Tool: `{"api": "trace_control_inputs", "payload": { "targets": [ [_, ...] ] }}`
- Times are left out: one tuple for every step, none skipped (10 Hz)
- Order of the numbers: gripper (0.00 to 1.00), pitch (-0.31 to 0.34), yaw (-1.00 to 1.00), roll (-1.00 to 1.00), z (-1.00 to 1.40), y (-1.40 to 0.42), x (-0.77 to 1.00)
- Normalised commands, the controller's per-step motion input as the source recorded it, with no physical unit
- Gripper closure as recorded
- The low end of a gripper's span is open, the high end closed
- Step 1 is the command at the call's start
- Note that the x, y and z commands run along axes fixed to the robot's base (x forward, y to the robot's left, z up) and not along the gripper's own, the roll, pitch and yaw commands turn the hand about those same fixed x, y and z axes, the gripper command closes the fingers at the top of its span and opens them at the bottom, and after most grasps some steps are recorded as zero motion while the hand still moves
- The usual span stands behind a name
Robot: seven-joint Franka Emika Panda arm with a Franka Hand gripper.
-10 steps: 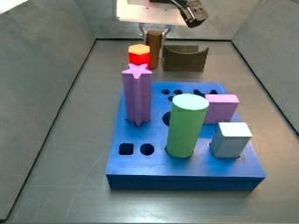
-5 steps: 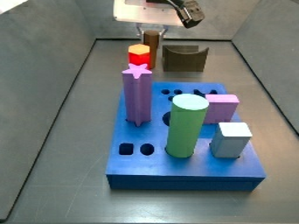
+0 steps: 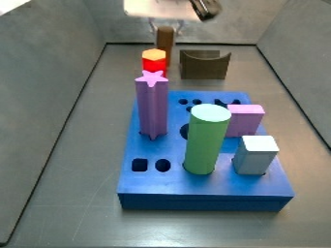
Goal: Pick up the round object. Move to above the board. Insert the round object.
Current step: Move to above the board.
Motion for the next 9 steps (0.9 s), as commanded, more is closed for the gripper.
{"api": "trace_control_inputs", "payload": {
  "targets": [
    [1.0, -0.181, -0.05, -0.26, 1.0, 0.33, -0.61],
    [1.0, -0.097, -0.04, -0.25, 1.0, 0.3, -0.57],
    [1.0, -0.048, -0.04, -0.23, 1.0, 0.28, -0.52],
    [1.0, -0.001, -0.03, -0.19, 1.0, 0.25, -0.45],
    [1.0, 0.028, -0.03, -0.17, 1.0, 0.24, -0.42],
    [1.0, 0.043, -0.04, -0.1, 1.0, 0.2, -0.35],
    [1.0, 0.035, -0.04, -0.05, 1.0, 0.18, -0.32],
    [1.0, 0.029, -0.04, 0.0, 0.87, 0.13, -0.24],
    [1.0, 0.027, -0.04, 0.01, 0.76, 0.1, -0.19]
  ]
}}
